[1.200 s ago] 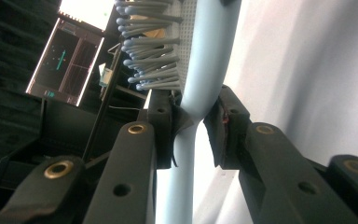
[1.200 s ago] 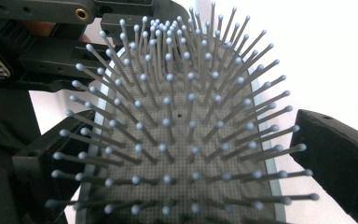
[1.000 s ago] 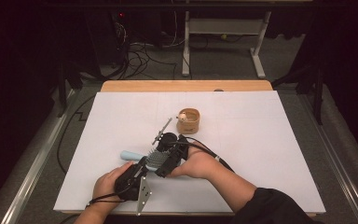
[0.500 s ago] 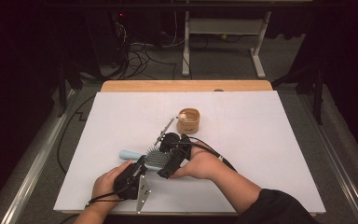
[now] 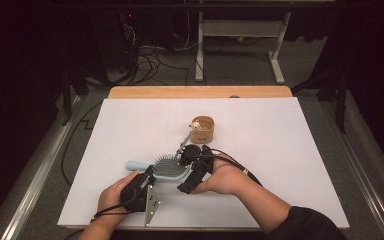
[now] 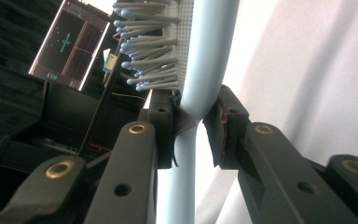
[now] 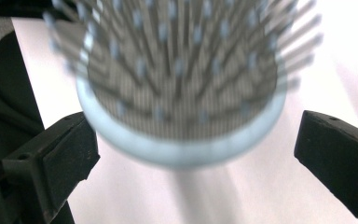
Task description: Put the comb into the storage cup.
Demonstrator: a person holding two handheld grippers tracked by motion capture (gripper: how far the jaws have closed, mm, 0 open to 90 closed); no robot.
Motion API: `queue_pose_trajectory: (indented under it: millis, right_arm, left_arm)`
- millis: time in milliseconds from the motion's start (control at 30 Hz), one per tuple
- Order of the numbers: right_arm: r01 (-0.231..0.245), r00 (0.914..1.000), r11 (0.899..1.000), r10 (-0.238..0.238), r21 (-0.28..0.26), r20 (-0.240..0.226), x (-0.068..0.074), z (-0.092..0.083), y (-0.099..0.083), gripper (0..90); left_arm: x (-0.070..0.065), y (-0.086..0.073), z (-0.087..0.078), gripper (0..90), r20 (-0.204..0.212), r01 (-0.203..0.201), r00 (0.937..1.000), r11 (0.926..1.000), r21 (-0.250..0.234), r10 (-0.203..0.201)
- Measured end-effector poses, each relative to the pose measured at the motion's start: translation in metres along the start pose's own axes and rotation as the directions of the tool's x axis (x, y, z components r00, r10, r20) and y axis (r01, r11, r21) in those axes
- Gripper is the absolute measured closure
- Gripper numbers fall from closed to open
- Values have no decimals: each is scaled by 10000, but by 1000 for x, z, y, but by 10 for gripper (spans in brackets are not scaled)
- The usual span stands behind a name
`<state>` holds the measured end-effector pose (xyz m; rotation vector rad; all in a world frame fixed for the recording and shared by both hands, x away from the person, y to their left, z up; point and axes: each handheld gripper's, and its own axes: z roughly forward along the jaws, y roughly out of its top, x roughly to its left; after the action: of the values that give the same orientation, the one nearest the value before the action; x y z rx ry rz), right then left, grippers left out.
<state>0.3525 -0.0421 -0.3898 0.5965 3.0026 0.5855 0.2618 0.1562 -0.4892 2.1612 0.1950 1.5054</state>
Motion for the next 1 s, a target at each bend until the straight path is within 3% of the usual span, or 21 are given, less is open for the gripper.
queue_pose_trajectory:
  millis: [533,667,867,1000]
  right_arm:
    - [-284,9993,9992,277,295,246,-16,4,-31,1]
    - [-449,9984,9987,440,224,353,-21,5,-41,1]
    - [-636,9963,9979,630,96,593,-27,7,-57,1]
    - [-889,9938,9960,890,-51,671,-31,7,-68,1]
  left_arm:
    - [7,-4,0,734,-65,837,9965,9965,28,-837]
    - [10,-4,0,734,-67,1211,9926,9926,0,-1211]
    - [17,-6,-2,733,-55,2009,9796,9795,-149,-2010]
    - [21,-8,-3,734,-5,2624,9649,9646,-266,-2625]
